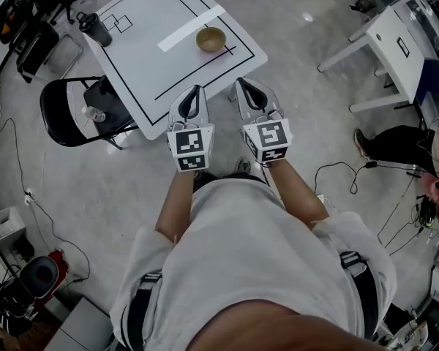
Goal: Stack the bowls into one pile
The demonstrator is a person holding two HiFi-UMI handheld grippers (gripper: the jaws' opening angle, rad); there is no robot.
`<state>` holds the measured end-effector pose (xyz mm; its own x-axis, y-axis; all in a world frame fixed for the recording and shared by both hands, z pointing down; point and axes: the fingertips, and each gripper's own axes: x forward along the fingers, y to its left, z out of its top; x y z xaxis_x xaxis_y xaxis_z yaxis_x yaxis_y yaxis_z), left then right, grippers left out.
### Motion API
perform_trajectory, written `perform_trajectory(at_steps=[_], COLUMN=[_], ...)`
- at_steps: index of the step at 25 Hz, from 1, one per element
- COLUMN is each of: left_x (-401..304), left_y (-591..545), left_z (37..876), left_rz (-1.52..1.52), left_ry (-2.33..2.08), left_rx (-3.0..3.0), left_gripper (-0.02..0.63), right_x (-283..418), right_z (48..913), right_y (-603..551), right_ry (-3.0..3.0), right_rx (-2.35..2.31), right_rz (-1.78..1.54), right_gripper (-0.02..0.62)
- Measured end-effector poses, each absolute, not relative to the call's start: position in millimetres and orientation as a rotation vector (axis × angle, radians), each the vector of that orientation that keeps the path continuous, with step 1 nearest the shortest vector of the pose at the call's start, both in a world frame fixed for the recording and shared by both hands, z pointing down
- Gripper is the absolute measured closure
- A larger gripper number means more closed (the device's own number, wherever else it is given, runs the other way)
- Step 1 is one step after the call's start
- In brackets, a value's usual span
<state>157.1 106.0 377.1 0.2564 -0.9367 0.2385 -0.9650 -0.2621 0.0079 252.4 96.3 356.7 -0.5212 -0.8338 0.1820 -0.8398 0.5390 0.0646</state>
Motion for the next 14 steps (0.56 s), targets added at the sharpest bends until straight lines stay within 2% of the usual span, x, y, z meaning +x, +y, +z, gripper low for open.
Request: perform_trajectory(at_steps=[14], left_x=[189.1], left_y=[100.5], left_z=[375.6], left_rz=[0.285], left_ry=[-1.787], left_rx=[2.417], left_gripper=[0.603], right_x=[278.3], right_z=[349.9], right_y=[106.7], right_ry=[-2.618], right_rx=[1.427], right_rz=[0.045], right_gripper=[0.597])
